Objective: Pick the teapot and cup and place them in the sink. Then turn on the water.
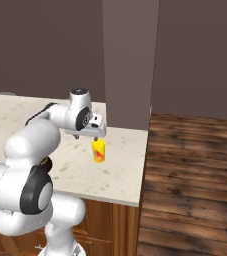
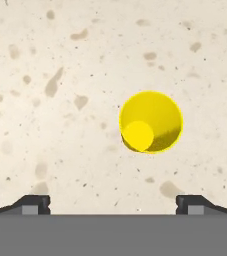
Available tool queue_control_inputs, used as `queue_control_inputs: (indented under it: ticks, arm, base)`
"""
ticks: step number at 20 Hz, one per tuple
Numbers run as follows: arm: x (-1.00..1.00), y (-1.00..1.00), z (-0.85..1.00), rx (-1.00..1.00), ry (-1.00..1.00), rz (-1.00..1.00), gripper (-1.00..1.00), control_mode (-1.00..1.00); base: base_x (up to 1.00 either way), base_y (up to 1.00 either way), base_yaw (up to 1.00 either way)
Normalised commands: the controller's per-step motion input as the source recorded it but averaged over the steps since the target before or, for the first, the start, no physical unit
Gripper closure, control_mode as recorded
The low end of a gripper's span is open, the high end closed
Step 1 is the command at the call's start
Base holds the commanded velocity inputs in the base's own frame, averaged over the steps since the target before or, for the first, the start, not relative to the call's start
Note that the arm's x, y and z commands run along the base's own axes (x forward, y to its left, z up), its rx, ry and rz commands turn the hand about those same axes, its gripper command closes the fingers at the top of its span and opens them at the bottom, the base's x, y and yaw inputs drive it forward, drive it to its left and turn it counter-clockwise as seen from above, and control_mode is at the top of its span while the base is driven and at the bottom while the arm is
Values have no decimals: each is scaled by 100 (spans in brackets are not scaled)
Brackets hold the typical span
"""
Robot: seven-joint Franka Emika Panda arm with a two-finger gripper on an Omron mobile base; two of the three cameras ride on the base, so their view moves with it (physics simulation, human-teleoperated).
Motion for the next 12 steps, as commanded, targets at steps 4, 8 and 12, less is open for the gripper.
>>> queue_control_inputs:
  ticks: [4, 8, 12]
  arm:
    - [28, 3, -32, 0, 0, 0, -100, -100]
    - [25, 2, -30, 0, 0, 0, -100, -100]
    - [14, 0, -28, 0, 0, 0, -100, -100]
  base:
    - [0, 0, 0]
    - [0, 0, 0]
    - [0, 0, 0]
